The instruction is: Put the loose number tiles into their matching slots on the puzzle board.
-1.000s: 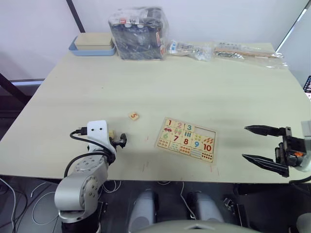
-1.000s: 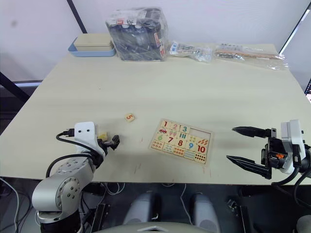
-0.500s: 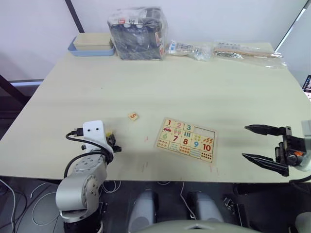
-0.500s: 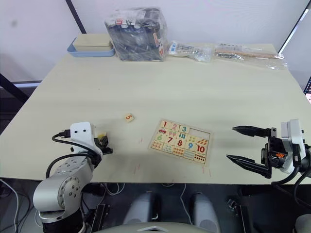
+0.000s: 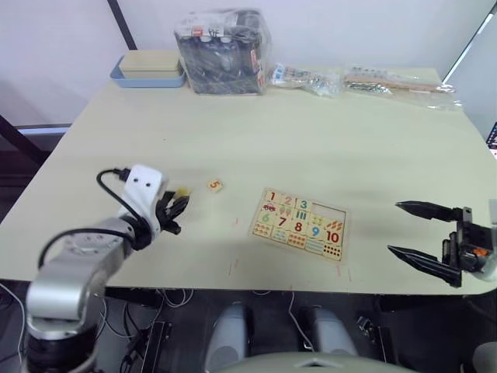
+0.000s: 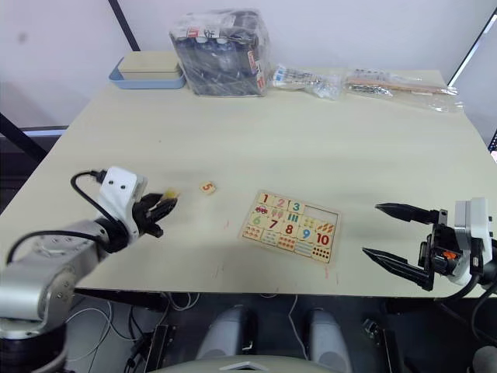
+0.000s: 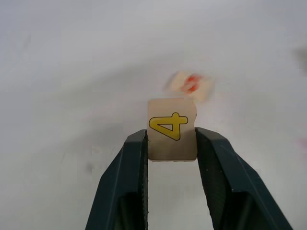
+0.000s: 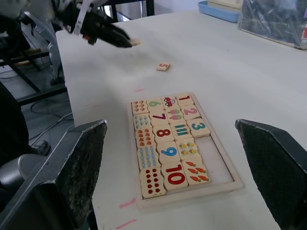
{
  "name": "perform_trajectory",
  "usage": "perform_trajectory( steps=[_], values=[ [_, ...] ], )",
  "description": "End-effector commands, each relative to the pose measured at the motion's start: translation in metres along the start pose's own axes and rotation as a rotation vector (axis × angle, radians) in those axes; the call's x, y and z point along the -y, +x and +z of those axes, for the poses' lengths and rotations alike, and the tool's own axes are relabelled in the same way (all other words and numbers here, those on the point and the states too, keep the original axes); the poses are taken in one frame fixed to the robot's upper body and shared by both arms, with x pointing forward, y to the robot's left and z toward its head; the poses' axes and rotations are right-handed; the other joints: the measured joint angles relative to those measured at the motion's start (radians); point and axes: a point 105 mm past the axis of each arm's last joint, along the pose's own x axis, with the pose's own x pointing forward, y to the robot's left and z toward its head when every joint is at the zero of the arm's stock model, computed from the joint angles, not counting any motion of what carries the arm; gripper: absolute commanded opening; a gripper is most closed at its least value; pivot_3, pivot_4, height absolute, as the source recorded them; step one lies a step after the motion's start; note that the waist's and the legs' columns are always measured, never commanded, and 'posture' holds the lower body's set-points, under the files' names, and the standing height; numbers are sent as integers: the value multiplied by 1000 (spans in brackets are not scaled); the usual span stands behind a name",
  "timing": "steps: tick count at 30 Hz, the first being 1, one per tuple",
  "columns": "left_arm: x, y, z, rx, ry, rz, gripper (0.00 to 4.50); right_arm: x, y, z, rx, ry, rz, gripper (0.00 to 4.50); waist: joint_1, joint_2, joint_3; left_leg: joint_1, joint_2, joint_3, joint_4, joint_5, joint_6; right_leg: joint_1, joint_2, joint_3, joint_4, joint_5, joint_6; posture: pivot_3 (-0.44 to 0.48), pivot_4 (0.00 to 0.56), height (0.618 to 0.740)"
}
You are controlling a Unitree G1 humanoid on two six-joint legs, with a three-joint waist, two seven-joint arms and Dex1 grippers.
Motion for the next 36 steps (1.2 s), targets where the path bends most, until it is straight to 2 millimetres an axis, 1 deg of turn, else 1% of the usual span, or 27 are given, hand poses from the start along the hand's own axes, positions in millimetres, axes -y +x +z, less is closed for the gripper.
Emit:
perform_trajectory(
  steps=[1,4,8,10,11,12,14,15,18,20,23,24,29,36],
  values=[
    [13,1,27,65,170,-273,978,-2,-5,14,26,-72,-34,4500,-1,2,1,0,0,0,0,0,0,0,0,0,0,0,0,0,150,740],
    [19,4,45,91,283,-422,978,-2,-9,14,22,-81,-61,4500,4,3,3,0,-1,0,0,0,0,0,1,-1,-2,0,0,0,150,740],
    [34,11,71,110,459,-645,978,-6,-15,16,19,-95,-99,4500,9,4,3,-2,-2,0,-1,2,4,1,2,-2,-4,0,0,0,150,740],
    [41,15,81,115,527,-719,978,-8,-17,15,14,-99,-112,4500,9,4,3,-2,-2,1,-1,2,4,1,2,-2,-5,0,0,0,150,740],
    [43,18,87,116,549,-744,978,-8,-17,15,13,-101,-120,4500,10,3,3,-2,-2,1,-2,2,5,2,2,-1,-5,0,0,0,150,740],
    [50,26,96,103,591,-781,978,-10,-19,15,11,-105,-133,4500,10,3,3,-3,-2,2,-2,2,5,2,2,-2,-5,0,1,0,150,740],
    [65,35,108,56,611,-881,978,-12,-21,15,8,-113,-150,4500,24,3,3,-3,-3,3,-1,2,5,3,4,-1,-5,-2,3,0,150,740],
    [69,40,111,29,649,-886,978,-12,-22,15,6,-115,-157,4500,23,3,3,-6,-3,-1,3,2,5,4,10,0,-5,-3,5,0,150,740],
    [86,56,123,5,775,-897,978,-12,-24,14,3,-125,-177,4500,21,4,3,-6,-3,0,3,2,5,4,14,8,-5,-3,5,0,150,740],
    [97,58,126,-23,809,-936,978,-13,-24,14,3,-129,-183,4500,17,4,3,-6,-3,0,3,2,5,4,17,12,-5,-3,5,0,150,740],
    [112,65,129,-102,913,-962,978,-13,-26,14,1,-135,-200,4500,18,4,3,-7,-3,-1,3,2,5,3,19,14,-5,-3,5,0,150,740],
    [118,67,131,-105,944,-970,978,-13,-27,14,-1,-137,-204,4500,19,4,3,-7,-3,-1,3,2,5,3,20,16,-5,-3,5,0,150,740],
    [146,77,134,-166,978,-1027,978,-13,-30,12,-8,-138,-218,4500,21,4,3,-8,-4,-1,3,2,6,3,23,23,-5,-4,7,0,150,740],
    [178,92,135,-179,1041,-1039,978,-12,-35,11,-18,-142,-235,4500,18,4,3,-11,-10,-3,4,0,9,1,23,30,-5,-5,8,0,150,740]
  ],
)
